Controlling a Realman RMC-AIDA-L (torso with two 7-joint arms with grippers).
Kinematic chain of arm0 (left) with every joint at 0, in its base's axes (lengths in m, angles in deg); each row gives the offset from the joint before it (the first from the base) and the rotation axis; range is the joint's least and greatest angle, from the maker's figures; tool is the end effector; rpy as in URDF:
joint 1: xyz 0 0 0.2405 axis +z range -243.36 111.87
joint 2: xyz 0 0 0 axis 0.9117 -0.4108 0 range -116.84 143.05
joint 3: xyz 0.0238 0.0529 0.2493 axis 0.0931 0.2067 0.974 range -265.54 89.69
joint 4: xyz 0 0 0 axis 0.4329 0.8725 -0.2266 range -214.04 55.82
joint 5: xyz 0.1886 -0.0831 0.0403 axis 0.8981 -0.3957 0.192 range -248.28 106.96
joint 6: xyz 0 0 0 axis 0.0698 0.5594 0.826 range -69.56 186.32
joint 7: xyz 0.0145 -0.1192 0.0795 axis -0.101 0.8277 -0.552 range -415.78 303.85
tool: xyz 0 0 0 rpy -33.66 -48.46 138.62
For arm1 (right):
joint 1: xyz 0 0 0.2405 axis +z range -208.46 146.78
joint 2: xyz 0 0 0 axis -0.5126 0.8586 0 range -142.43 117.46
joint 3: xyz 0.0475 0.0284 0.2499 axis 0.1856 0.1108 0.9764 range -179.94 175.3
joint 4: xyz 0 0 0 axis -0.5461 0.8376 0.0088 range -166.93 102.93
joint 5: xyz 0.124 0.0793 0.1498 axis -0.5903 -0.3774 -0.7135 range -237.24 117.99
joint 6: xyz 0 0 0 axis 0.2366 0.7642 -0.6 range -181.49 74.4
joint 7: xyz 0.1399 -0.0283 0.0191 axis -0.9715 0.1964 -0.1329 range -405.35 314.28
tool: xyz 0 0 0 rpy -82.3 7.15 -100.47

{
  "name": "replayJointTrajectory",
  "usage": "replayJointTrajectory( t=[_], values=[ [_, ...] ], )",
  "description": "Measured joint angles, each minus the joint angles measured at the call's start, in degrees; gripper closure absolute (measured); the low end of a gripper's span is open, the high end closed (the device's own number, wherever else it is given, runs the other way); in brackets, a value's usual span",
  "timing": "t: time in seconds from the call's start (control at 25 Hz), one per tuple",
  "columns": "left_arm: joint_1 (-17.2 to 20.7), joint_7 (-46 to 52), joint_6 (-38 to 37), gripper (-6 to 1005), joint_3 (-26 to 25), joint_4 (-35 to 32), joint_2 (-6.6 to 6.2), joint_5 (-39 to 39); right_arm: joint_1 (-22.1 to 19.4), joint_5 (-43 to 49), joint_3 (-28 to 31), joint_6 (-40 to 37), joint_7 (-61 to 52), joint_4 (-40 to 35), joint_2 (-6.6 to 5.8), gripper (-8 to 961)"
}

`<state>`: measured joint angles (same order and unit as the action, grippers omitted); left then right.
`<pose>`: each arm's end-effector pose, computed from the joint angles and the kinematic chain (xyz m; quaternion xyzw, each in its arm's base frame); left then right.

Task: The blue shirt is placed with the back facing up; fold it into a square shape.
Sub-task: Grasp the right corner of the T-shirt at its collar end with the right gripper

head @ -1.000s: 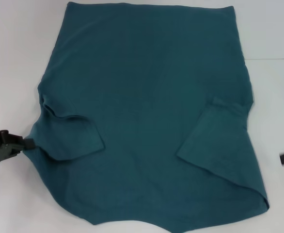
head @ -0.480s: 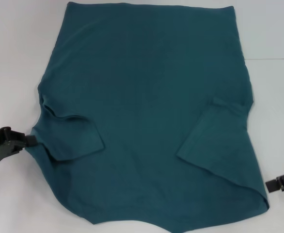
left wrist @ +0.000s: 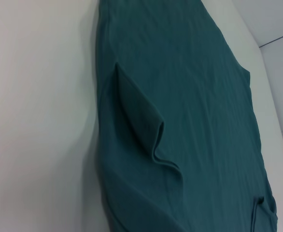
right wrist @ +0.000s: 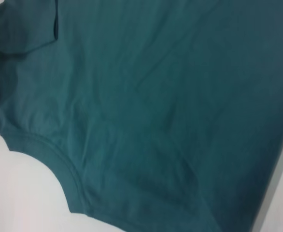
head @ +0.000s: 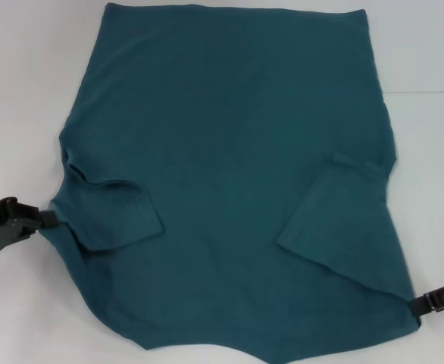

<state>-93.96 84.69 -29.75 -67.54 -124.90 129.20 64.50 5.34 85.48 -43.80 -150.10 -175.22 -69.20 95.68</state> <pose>-0.3366 0.3213 0.0677 -0.6576 -0.7020 -0.2260 0.1541 0.3144 0.3252 0.0557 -0.8169 0.5742 -0.0392 0.0378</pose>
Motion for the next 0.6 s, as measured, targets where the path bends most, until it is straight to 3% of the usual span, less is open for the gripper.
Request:
replayJointTrajectory(
  t=[0.6],
  values=[
    [0.1, 0.2, 0.1, 987, 0.0, 0.0, 0.0, 0.0, -0.1, 0.1, -0.2, 2.5, 0.3, 0.1, 1.45, 191]
  ],
)
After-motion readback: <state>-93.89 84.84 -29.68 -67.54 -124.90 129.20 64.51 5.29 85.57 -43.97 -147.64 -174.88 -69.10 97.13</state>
